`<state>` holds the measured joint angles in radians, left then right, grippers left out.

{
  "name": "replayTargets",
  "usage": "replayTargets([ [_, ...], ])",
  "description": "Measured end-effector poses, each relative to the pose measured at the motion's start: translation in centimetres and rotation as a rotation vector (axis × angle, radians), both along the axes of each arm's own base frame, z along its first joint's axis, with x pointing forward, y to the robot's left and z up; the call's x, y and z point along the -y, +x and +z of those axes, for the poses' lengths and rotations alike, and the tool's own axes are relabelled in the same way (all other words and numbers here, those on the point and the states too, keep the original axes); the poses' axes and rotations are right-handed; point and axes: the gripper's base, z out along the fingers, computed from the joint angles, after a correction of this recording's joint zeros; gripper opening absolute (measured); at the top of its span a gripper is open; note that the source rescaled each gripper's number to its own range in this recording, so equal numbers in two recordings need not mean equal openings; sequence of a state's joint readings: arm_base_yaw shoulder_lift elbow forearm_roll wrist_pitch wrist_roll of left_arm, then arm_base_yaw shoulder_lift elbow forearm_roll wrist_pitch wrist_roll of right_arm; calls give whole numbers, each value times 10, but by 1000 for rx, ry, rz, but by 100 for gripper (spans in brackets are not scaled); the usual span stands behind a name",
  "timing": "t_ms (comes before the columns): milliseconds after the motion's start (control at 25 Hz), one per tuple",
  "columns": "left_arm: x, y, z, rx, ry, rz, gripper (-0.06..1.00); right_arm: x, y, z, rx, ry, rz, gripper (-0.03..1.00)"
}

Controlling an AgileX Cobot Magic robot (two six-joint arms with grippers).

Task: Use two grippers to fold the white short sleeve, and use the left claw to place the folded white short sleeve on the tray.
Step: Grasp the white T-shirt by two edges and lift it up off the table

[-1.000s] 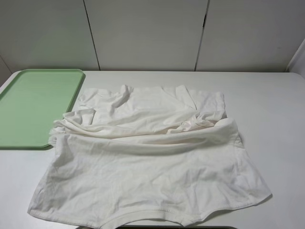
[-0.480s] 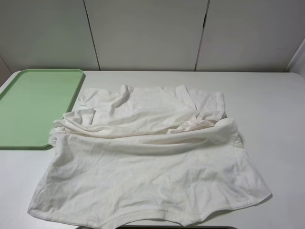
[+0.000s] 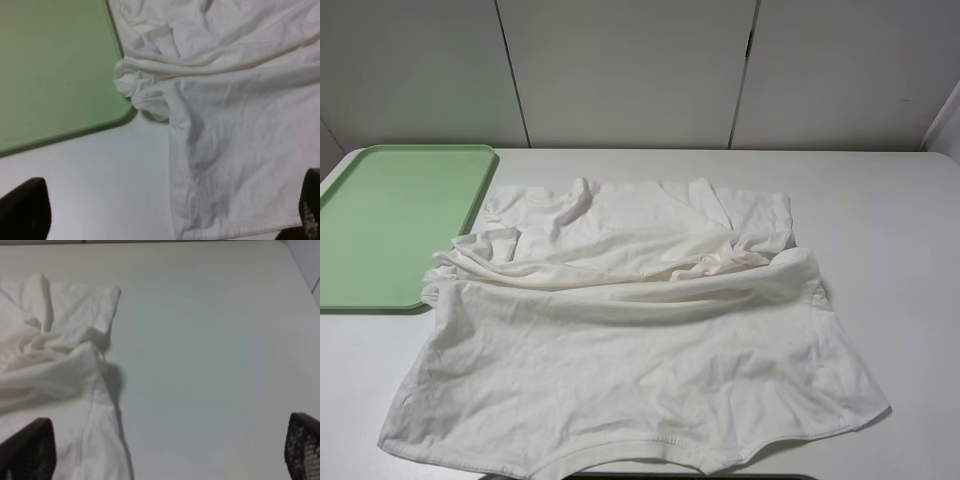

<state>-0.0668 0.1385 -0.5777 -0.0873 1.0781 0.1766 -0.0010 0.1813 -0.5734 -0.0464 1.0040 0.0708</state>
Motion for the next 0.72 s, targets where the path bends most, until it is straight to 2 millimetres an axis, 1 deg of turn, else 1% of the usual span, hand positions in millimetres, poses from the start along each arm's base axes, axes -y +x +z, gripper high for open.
replayTargets([
  [80,1,10,14,-29,2,0,100,-1,15,15,-17,-2,17,100],
  [160,2,25,30,-74,5,0,100,-4,37,26,-56,-3,48,100],
  [200,3,39,41,-108,8,-1,100,-4,37,26,-56,-3,48,100],
  [240,4,53,49,-145,14,-4,100,-5,48,29,-70,-8,66,100],
  [280,4,63,57,-157,19,-9,99,-6,58,33,-76,-12,92,100],
  [320,5,73,61,-183,28,-17,99,-8,71,35,-93,-25,124,100],
  [360,6,88,69,-208,44,-32,98,-11,82,36,-105,-36,158,100],
  [400,9,109,75,-252,75,-73,98,-15,95,37,-124,-55,204,100],
  [440,11,117,78,-267,89,-99,98,-26,119,37,-164,-100,309,100],
  [520,18,131,80,-287,115,-160,98,-45,141,36,-206,-146,431,100],
  [600,32,146,79,-314,157,-270,98,-65,156,32,-243,-187,541,100],
  [680,47,157,72,-347,217,-385,97,-86,167,26,-271,-229,640,100],
  [720,47,157,72,-347,217,-385,97,-86,167,26,-271,-229,640,100],
])
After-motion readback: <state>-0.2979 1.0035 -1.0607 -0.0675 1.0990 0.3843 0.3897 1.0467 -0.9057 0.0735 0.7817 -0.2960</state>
